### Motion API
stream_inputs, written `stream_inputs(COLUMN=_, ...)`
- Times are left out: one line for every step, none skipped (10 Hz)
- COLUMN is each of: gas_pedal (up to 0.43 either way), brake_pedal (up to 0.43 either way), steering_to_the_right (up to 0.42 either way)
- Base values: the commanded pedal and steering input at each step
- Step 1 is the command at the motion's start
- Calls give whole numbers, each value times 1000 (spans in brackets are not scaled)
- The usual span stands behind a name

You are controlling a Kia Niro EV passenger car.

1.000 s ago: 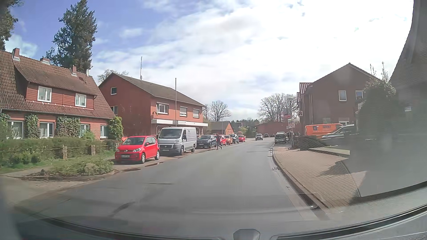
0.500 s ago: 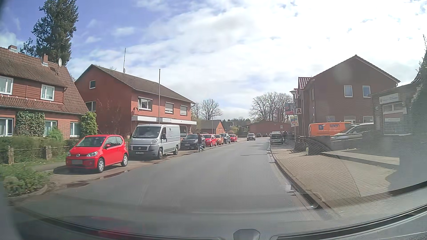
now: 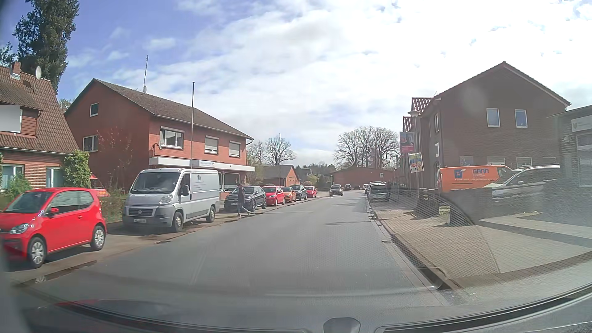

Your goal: Follow the waypoints while adhering to traffic rules and regulations

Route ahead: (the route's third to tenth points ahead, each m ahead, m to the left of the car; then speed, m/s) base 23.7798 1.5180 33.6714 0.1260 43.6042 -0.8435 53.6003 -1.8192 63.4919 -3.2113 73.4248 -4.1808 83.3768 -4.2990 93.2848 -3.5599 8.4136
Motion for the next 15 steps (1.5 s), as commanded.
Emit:
stream_inputs(gas_pedal=118, brake_pedal=0, steering_to_the_right=36)
stream_inputs(gas_pedal=118, brake_pedal=0, steering_to_the_right=35)
stream_inputs(gas_pedal=118, brake_pedal=0, steering_to_the_right=35)
stream_inputs(gas_pedal=110, brake_pedal=0, steering_to_the_right=35)
stream_inputs(gas_pedal=110, brake_pedal=0, steering_to_the_right=35)
stream_inputs(gas_pedal=110, brake_pedal=0, steering_to_the_right=35)
stream_inputs(gas_pedal=118, brake_pedal=0, steering_to_the_right=36)
stream_inputs(gas_pedal=130, brake_pedal=0, steering_to_the_right=35)
stream_inputs(gas_pedal=130, brake_pedal=0, steering_to_the_right=33)
stream_inputs(gas_pedal=130, brake_pedal=0, steering_to_the_right=29)
stream_inputs(gas_pedal=130, brake_pedal=0, steering_to_the_right=22)
stream_inputs(gas_pedal=130, brake_pedal=0, steering_to_the_right=19)
stream_inputs(gas_pedal=130, brake_pedal=0, steering_to_the_right=18)
stream_inputs(gas_pedal=130, brake_pedal=0, steering_to_the_right=18)
stream_inputs(gas_pedal=118, brake_pedal=0, steering_to_the_right=19)
